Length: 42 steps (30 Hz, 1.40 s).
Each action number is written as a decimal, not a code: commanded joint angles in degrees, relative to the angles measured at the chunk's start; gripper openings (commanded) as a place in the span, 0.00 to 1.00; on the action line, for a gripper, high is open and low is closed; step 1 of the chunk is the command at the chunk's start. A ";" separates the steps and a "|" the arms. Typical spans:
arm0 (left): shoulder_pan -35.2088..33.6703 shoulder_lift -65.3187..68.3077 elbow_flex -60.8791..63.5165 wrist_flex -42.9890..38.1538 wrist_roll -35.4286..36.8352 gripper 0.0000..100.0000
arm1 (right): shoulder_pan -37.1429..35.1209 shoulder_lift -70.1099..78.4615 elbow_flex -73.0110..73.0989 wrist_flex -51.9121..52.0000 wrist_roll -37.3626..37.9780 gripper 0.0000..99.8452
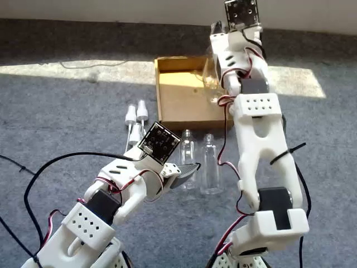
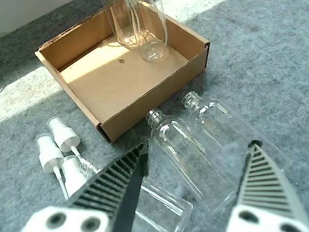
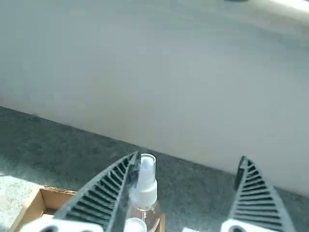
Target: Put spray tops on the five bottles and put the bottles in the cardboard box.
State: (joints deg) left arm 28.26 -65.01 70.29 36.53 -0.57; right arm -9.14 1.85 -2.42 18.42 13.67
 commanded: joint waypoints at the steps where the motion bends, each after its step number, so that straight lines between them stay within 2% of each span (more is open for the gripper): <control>1: -0.66 -0.31 -0.13 -0.88 0.18 0.29 | 0.13 -8.31 -5.93 10.95 0.44 0.21; 6: -0.75 -0.40 -0.04 -0.88 0.18 0.29 | -1.89 -19.56 -0.66 36.70 0.88 0.20; 10: -2.51 -0.48 -0.22 -0.70 0.18 0.29 | -3.65 -30.73 4.18 48.40 0.79 0.20; 12: -6.55 -0.57 -1.01 -0.70 0.18 0.29 | -5.41 -34.42 8.57 52.35 0.62 0.20; 15: -17.45 -0.57 -5.05 -0.70 0.18 0.29 | -8.13 -34.59 14.64 57.19 -0.62 0.20; 18: -29.41 -0.13 -10.24 -0.09 0.53 0.29 | -8.75 -29.67 18.33 58.33 -6.07 0.20; 21: -40.48 0.04 -10.95 5.71 0.35 0.29 | -8.92 -22.20 18.86 58.51 -9.58 0.20; 24: -48.92 -0.04 -9.54 12.04 0.18 0.29 | -8.92 -15.60 18.86 58.24 -13.19 0.20; 26: -52.44 -0.22 -7.60 13.36 0.18 0.30 | -8.92 -12.53 18.77 57.98 -14.86 0.20; 30: -52.62 -0.48 -1.01 13.19 0.18 0.30 | -8.92 -10.07 18.95 56.57 -16.44 0.20; 35: -51.91 -0.48 4.26 7.21 0.18 0.29 | -9.01 -8.13 19.38 52.79 -16.44 0.20; 42: -51.91 -0.48 5.85 5.45 0.18 0.29 | -9.89 0.04 19.21 51.12 -16.53 0.20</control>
State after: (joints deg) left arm -23.69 -65.01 76.53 43.47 -0.57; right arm -18.55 0.09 17.36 70.46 -2.42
